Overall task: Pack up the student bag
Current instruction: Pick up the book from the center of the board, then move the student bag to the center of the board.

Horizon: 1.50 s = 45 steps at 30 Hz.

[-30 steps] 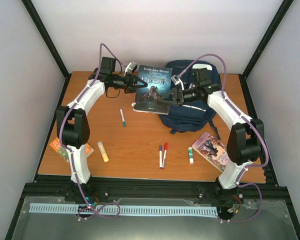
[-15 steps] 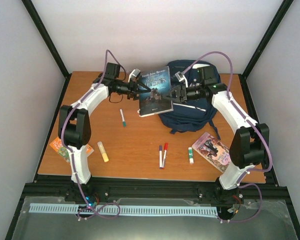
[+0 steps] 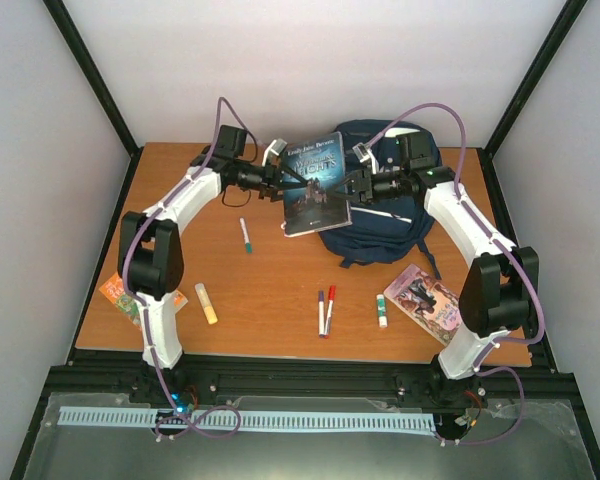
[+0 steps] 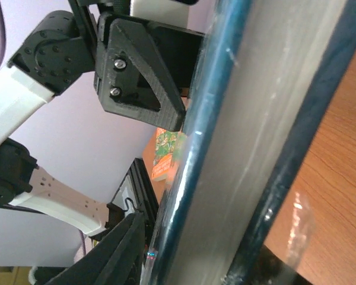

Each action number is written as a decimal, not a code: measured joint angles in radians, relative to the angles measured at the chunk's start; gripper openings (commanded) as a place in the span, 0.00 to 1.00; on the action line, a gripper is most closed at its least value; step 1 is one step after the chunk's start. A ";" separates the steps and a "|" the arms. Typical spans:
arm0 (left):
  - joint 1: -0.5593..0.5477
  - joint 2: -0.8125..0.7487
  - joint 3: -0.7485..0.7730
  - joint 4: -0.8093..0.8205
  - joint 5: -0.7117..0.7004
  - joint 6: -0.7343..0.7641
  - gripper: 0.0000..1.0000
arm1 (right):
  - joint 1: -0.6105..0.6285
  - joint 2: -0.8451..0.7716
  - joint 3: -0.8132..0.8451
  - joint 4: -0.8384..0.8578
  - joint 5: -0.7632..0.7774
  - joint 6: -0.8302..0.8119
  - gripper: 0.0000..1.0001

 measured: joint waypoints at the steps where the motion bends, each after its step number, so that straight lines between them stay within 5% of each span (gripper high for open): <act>1: -0.001 -0.002 0.002 -0.003 -0.006 0.005 0.56 | 0.000 0.000 0.000 0.000 0.006 0.001 0.30; 9: -0.011 -0.039 0.020 -0.016 -0.101 0.079 0.58 | -0.004 -0.002 -0.002 -0.008 0.050 0.026 0.03; 17: -0.025 -0.047 0.021 -0.079 -0.196 0.104 0.68 | -0.115 -0.031 -0.034 -0.036 0.079 0.002 0.03; 25: -0.033 -0.034 0.054 -0.129 -0.439 0.096 0.63 | -0.497 -0.188 -0.121 -0.148 0.197 -0.101 0.03; 30: -0.047 0.056 0.118 -0.134 -0.533 0.074 0.57 | -0.626 -0.296 -0.121 -0.265 0.260 -0.237 0.03; 40: -0.085 0.388 0.348 -0.131 -0.575 0.031 0.60 | -0.668 -0.384 -0.137 -0.462 0.475 -0.468 0.03; 45: -0.088 0.503 0.466 -0.137 -0.648 0.032 0.53 | -0.669 -0.405 -0.152 -0.549 0.550 -0.538 0.03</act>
